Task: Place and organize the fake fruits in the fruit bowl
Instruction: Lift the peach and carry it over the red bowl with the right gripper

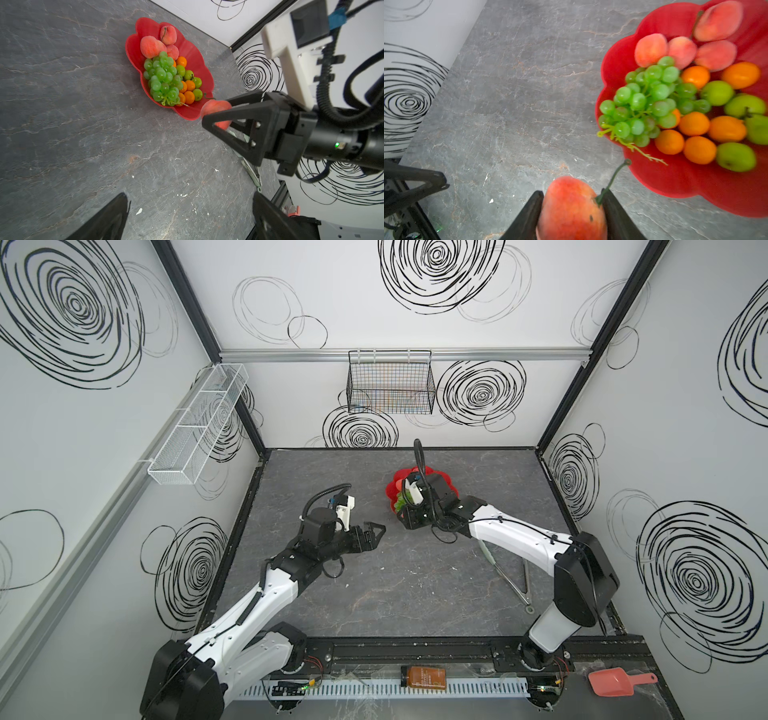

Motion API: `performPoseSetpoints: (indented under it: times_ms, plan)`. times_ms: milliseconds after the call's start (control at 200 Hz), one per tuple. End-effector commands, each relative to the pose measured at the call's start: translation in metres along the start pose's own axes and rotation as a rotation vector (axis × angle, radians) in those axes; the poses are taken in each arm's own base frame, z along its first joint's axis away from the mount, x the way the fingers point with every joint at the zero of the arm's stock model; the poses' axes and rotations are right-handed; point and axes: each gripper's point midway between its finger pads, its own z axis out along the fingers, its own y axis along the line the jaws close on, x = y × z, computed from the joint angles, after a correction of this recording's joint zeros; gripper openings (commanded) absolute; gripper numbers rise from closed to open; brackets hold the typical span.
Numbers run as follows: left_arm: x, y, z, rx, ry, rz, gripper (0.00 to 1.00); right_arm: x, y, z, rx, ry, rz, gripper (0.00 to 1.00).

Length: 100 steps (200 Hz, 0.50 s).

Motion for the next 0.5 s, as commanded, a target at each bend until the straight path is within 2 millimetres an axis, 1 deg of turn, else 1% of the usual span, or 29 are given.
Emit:
performPoseSetpoints:
  times_ms: [0,95,245,395,495]
  plan:
    - [-0.033,-0.026,0.004,0.058,-0.088,0.067,0.96,-0.01,-0.018,-0.011,0.015,-0.046,0.044,0.48]
    - [-0.041,-0.035,0.012,0.071,-0.081,0.094,0.96,-0.014,-0.034,-0.016,0.037,-0.056,0.06,0.48]
    - [-0.053,-0.048,0.023,0.094,-0.072,0.13,0.96,-0.026,-0.053,-0.024,0.055,-0.082,0.084,0.48]
    - [-0.059,-0.053,0.027,0.105,-0.075,0.152,0.96,-0.036,-0.071,-0.029,0.074,-0.104,0.109,0.48]
    - [-0.059,-0.052,0.028,0.108,-0.083,0.168,0.96,-0.042,-0.083,-0.03,0.081,-0.119,0.118,0.48]
